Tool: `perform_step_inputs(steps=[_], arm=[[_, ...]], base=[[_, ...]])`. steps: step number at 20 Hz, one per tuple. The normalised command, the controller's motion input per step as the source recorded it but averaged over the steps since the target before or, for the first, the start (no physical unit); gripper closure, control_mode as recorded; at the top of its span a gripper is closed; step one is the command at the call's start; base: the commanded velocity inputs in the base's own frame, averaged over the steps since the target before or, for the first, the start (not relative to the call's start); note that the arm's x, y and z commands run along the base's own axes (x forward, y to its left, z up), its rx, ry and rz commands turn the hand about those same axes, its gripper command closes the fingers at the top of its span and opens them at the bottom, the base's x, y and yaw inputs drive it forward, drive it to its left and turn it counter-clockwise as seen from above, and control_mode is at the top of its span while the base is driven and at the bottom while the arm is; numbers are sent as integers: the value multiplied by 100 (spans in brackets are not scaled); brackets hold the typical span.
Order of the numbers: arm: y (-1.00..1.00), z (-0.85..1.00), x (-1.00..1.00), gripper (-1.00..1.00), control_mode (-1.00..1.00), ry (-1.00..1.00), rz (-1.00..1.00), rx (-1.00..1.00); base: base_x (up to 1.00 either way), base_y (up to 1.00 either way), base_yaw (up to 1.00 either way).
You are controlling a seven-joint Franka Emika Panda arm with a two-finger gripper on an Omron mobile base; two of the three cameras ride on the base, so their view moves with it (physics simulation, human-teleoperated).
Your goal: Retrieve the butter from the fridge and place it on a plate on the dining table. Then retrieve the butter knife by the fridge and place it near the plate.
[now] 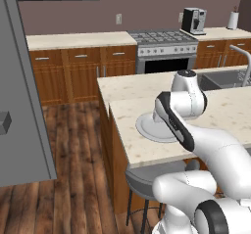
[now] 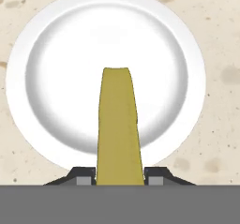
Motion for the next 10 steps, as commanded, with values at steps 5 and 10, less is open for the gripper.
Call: perform_step_inputs(steps=[5,10], arm=[[0,-34,16,100,-100,4,0,3],[0,-12,28,100,-100,0,0,0]], base=[[0,0,0],[0,0,0]])
